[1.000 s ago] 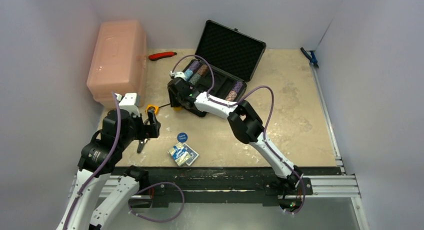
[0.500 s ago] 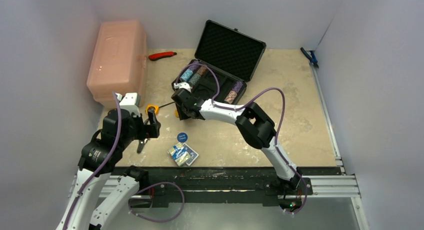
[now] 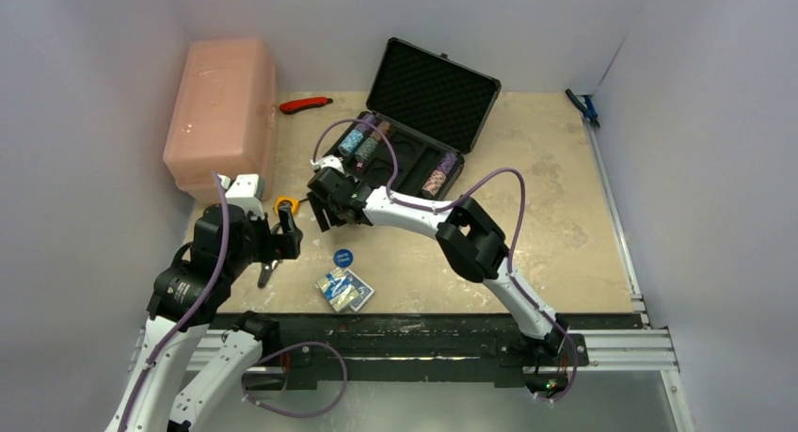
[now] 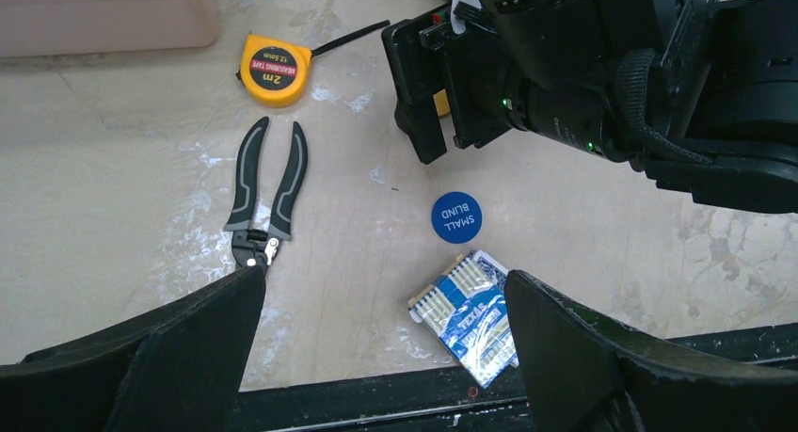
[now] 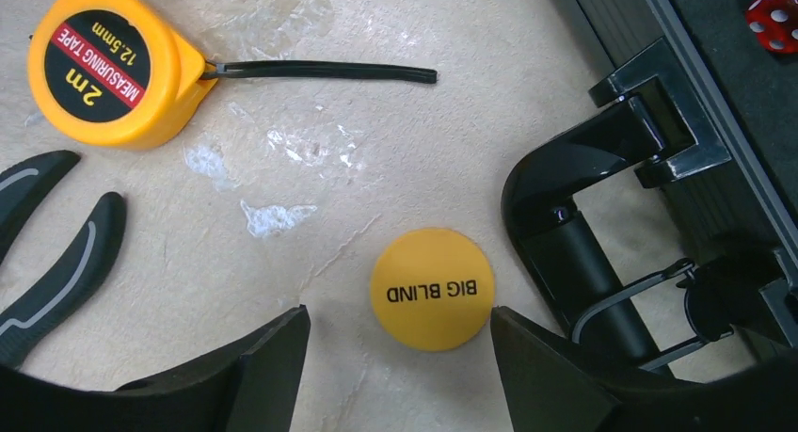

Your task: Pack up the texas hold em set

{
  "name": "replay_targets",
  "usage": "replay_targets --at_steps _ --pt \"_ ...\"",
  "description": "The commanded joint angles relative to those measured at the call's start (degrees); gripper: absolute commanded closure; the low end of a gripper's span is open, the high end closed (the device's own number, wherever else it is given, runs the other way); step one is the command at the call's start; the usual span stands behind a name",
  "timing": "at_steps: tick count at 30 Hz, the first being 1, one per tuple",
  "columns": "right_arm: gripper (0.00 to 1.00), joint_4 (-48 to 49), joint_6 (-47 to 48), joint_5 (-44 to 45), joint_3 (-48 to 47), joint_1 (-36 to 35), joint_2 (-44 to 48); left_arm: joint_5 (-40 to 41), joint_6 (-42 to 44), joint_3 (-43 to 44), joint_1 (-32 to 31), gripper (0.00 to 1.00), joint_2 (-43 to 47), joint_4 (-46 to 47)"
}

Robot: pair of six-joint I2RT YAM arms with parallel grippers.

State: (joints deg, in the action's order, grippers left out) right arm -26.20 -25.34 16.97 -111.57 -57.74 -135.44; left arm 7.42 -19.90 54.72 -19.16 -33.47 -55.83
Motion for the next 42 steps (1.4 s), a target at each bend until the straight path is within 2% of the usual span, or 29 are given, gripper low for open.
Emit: replay_targets --at_steps 1,13,22,37,42 --pt "0.24 -1.8 0.8 2.3 -3.1 0.2 0.2 0.0 0.8 -0.1 0.3 0.01 -0.5 1.1" --pt "0.27 -1.7 1.1 2.3 -3.6 0.2 -3.8 0.1 1.0 -0.1 0.3 0.01 -0.8 1.1" --pt "0.40 -1.4 1.3 2.4 -3.5 0.3 -5.5 0.2 0.9 -0.1 0.3 0.01 -0.8 1.0" --pt "0.40 -1.7 1.4 1.9 -2.4 0.3 -6.7 0.3 0.9 -0.1 0.3 0.01 -0.7 0.9" --pt "0.49 -1.7 1.8 3.2 -1.4 0.3 -6.7 0.3 0.9 -0.1 0.3 0.01 -0.6 1.0"
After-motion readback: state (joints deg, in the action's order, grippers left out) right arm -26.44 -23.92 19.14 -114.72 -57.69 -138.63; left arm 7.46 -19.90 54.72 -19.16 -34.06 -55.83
